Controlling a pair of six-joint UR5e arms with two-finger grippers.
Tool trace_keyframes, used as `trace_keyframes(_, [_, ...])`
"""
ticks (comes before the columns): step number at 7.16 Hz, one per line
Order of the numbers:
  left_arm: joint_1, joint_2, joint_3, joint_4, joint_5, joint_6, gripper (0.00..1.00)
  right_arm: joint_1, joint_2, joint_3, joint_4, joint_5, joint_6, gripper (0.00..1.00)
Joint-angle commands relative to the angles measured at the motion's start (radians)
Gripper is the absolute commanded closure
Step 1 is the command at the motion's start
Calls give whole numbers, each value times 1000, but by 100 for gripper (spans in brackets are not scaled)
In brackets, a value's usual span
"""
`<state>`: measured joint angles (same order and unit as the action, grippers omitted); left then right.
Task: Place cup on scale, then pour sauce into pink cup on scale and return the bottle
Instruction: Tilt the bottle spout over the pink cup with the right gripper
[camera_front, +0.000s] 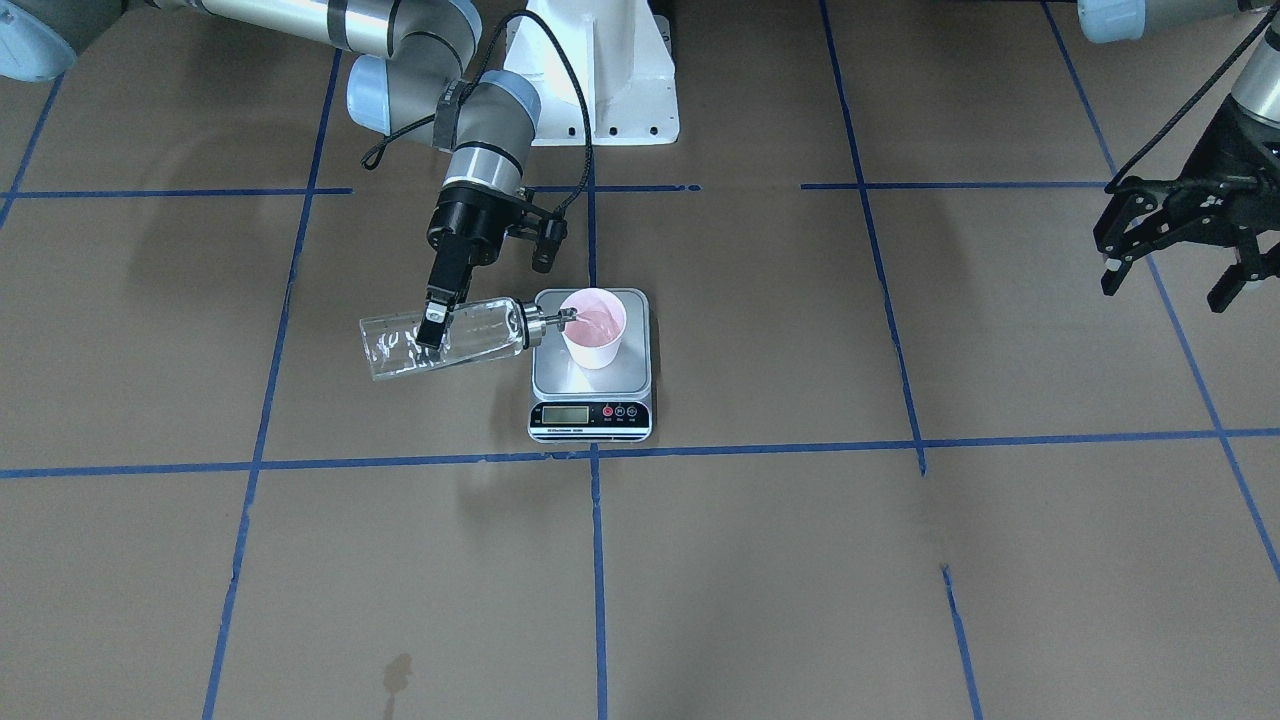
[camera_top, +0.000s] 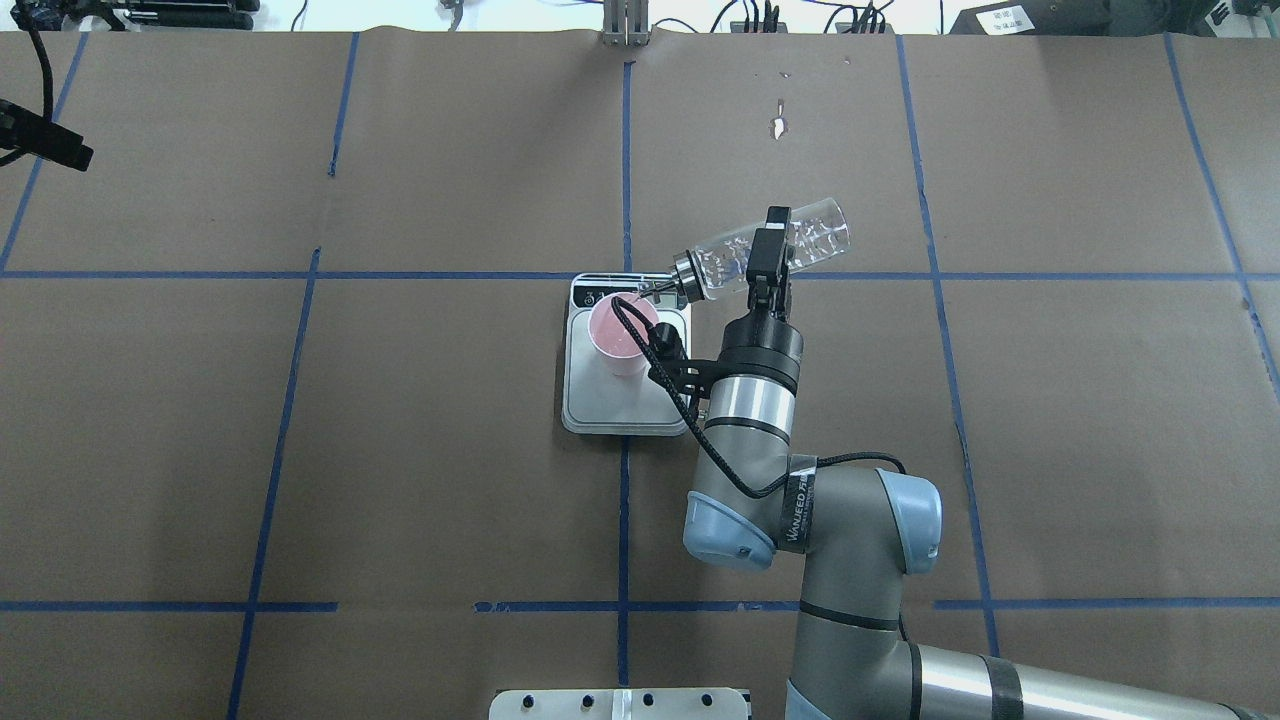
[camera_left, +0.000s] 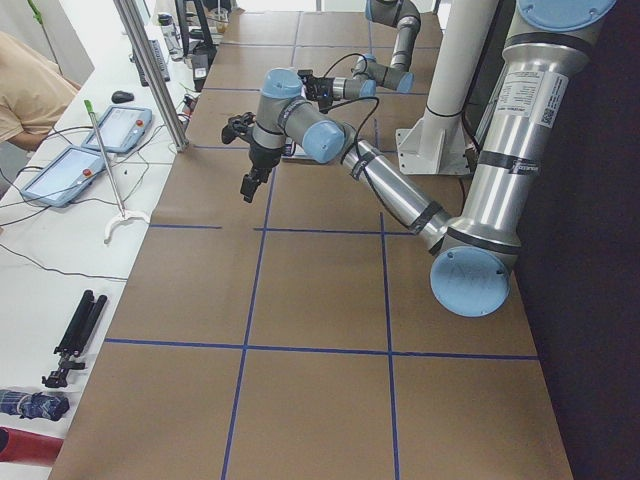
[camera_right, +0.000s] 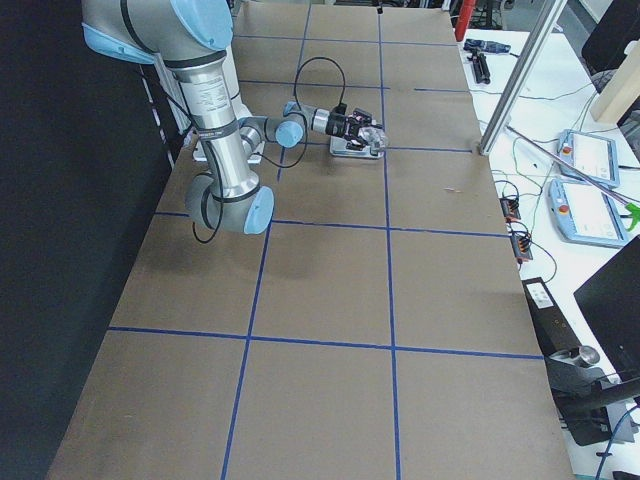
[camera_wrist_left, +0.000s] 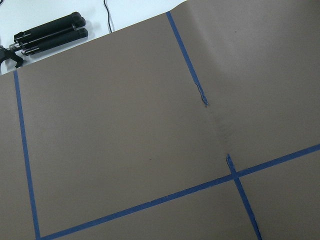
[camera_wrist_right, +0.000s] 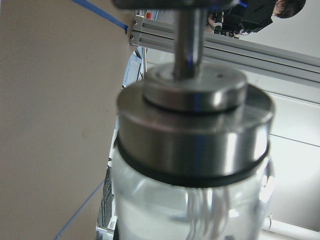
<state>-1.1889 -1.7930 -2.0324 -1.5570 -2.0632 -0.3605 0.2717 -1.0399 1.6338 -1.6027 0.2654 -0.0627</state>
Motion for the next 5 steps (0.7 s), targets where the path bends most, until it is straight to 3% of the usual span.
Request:
trace_keyframes(1, [-1, -3, 0, 0, 0, 0, 9, 1, -17, 6, 3, 8, 70, 100])
trace_keyframes(3, [-2, -6, 0, 0, 0, 0, 9, 1, -19, 6, 59, 56, 173, 100])
trace_keyframes(5, [-2, -8, -2, 0, 0, -2, 9, 1, -64, 3, 195, 86, 175, 100])
